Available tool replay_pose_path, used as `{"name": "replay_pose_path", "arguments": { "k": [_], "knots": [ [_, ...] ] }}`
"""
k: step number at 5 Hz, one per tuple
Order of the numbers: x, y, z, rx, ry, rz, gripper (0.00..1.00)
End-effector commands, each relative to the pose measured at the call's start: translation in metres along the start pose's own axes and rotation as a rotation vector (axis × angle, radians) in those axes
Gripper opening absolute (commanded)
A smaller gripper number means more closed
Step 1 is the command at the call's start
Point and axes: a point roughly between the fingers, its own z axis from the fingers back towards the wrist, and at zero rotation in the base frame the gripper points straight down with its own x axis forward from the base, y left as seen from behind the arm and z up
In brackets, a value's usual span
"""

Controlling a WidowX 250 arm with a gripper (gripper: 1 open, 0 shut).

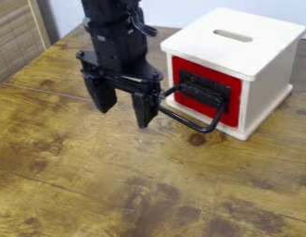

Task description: Close the drawer

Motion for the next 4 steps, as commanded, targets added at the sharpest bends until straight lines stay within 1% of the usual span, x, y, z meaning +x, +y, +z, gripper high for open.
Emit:
{"name": "replay_pose_path", "arguments": {
  "k": [1, 2, 3, 4],
  "knots": [
    [0.004, -0.014, 0.022, -0.001, -0.068, -0.006, 1.00],
    [-0.001, -0.028, 0.024, -0.005, -0.068, -0.027, 1.00],
    [-0.006, -0.037, 0.028, -0.009, -0.082, -0.058, 1.00],
    [-0.008, -0.033, 0.023, -0.006, -0.082, -0.024, 1.00]
  ]
}}
